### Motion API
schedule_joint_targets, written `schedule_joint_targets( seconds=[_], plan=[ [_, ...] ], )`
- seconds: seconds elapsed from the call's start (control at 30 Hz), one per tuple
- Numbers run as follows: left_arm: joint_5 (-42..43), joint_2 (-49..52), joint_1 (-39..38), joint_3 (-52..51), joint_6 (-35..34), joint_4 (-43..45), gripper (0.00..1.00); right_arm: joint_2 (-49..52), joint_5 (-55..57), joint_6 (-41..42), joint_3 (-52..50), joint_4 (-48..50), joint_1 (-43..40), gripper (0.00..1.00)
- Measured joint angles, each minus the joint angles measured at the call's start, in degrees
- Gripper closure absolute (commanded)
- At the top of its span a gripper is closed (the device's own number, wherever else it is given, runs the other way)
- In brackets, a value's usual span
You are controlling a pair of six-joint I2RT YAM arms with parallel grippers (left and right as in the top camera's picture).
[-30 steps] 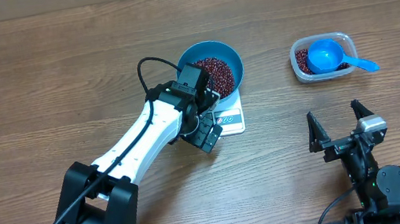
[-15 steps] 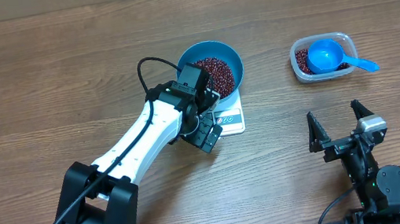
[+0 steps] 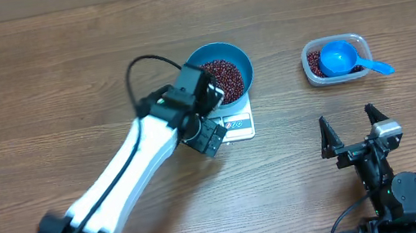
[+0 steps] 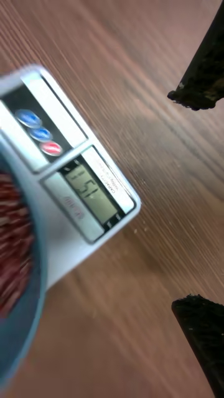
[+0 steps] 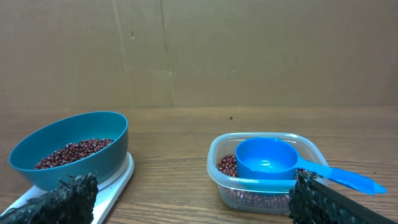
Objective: Scoop item into bowl and weigh 150g on scale
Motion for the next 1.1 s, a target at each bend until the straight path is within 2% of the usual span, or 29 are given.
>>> schedule_joint_targets(
  seconds=[0.3,0.47,0.63,0.77,0.87,1.0,1.1],
  plan=[
    [-4.2,-22.1,0.0,0.0,0.3,-5.4,0.00,0.0,0.0,0.0,0.0,0.0,0.0,0.00],
    [-5.0,-26.6,0.1,-0.7,0.1,-4.8,0.00,0.0,0.0,0.0,0.0,0.0,0.0,0.00],
    [-5.2,-32.2,1.6,-10.5,-0.7,9.4,0.00,0.0,0.0,0.0,0.0,-0.1,0.0,0.00],
    [-4.3,-38.6,5.3,-23.6,-1.5,30.6,0.01,0.0,0.0,0.0,0.0,0.0,0.0,0.00],
    [-2.6,-43.3,9.0,-32.2,-1.6,42.2,0.00,0.0,0.0,0.0,0.0,0.0,0.0,0.00],
    [2.7,-53.6,13.1,-44.7,-2.4,51.5,0.00,0.0,0.0,0.0,0.0,0.0,0.0,0.00],
    [4.2,-61.1,13.9,-50.4,-4.1,52.0,0.01,-0.1,0.0,0.0,0.0,0.0,0.0,0.00]
  ],
)
